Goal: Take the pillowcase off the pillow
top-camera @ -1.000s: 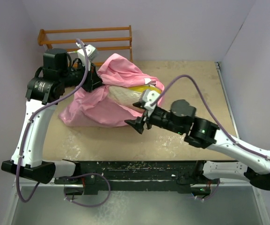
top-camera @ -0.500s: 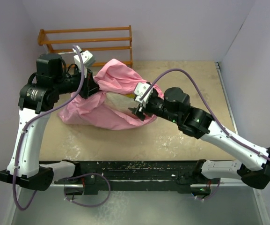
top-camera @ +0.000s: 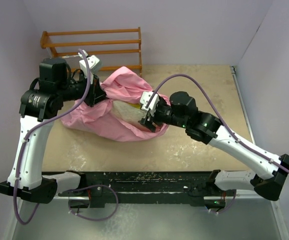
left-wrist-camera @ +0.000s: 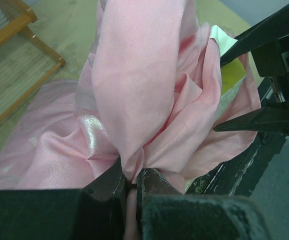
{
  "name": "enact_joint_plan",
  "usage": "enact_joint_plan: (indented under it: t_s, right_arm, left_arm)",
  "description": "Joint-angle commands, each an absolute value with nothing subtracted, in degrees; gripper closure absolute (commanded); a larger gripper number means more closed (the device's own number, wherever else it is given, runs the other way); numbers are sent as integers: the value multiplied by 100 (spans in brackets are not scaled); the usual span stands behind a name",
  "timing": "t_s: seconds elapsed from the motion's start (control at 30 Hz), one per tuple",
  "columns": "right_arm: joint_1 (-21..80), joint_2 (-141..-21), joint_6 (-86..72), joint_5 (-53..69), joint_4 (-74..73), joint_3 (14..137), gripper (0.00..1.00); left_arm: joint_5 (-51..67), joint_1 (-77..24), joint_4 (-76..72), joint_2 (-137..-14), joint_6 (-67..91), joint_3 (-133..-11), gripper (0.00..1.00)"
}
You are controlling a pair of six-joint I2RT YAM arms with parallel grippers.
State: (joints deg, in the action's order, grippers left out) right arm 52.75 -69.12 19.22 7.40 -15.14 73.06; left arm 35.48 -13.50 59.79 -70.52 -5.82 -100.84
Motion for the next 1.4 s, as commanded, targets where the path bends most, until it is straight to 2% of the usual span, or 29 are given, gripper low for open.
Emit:
enact_joint_plan:
  t_s: [0.0, 0.13, 0.2, 0.37, 0.4, 0.43, 0.53, 0.57, 0.63, 0.7, 0.73, 0.93, 1.03, 1.07, 1.1, 1.13, 1.17, 1.2, 1.23, 1.27, 1.37]
  right_arm:
    - [5276, -7018, 1775, 760, -1189, 7075, 23]
    - [5281, -7516, 2028, 391, -713, 7293, 26]
    - [5297, -7776, 2008, 171, -552, 7509, 35]
    - [5438, -7983, 1905, -78, -160, 7686, 92]
    - [5473, -7932, 1841, -120, -79, 7667, 100]
    - [5502, -7853, 1761, -157, 57, 7590, 100]
    - [5631, -7474, 1554, -321, 625, 7210, 100]
    - [5660, -7376, 1470, -400, 704, 7126, 100]
    - [5677, -7237, 1284, -483, 691, 7053, 100]
    - [5693, -7137, 1172, -503, 654, 6962, 100]
    - [5695, -7081, 1118, -542, 663, 6908, 100]
    - [5697, -6813, 896, -664, 656, 6715, 100]
    - [5697, -6765, 888, -728, 539, 6749, 100]
    - [5691, -6777, 881, -685, 428, 6781, 100]
    - [5699, -6796, 879, -615, 352, 6823, 100]
    - [5695, -6821, 836, -604, 338, 6865, 100]
    - [5695, -6830, 848, -655, 335, 6898, 100]
    - [5694, -6831, 886, -708, 334, 6914, 100]
    - [5695, -6817, 927, -769, 338, 6917, 100]
    - [5691, -6786, 953, -843, 342, 6905, 100]
    - [5634, -6626, 994, -997, 449, 6759, 100]
  left_arm:
    - [3796, -1299, 5669, -6861, -569, -10387, 100]
    - [3965, -1300, 5863, -6901, -617, -10513, 100]
    - [4041, -1301, 5936, -6899, -597, -10527, 100]
    - [4036, -1301, 6125, -6869, -638, -10607, 100]
    - [3996, -1302, 6134, -6858, -636, -10632, 99]
    - [3954, -1301, 6106, -6851, -616, -10661, 89]
    - [3904, -1301, 5892, -6830, -451, -10734, 32]
    - [3907, -1301, 5776, -6822, -319, -10753, 22]
    - [4040, -1301, 5551, -6803, -162, -10757, 16]
    - [4242, -1301, 5430, -6826, -100, -10721, 17]
    - [4292, -1300, 5397, -6843, -59, -10677, 21]
    - [4079, -1300, 5565, -6965, -189, -10266, 65]
    - [4032, -1303, 5892, -7008, -306, -10257, 76]
    - [4065, -1305, 5993, -7006, -327, -10269, 75]
    - [4129, -1301, 6098, -7009, -349, -10284, 68]
    - [4201, -1301, 6203, -7021, -376, -10318, 50]
    - [4271, -1303, 6296, -7045, -418, -10378, 41]
    - [4320, -1303, 6396, -7066, -498, -10428, 40]
    - [4316, -1302, 6473, -7086, -528, -10475, 45]
    - [4262, -1301, 6516, -7099, -554, -10509, 55]
    - [4049, -1301, 6503, -7086, -571, -10521, 89]
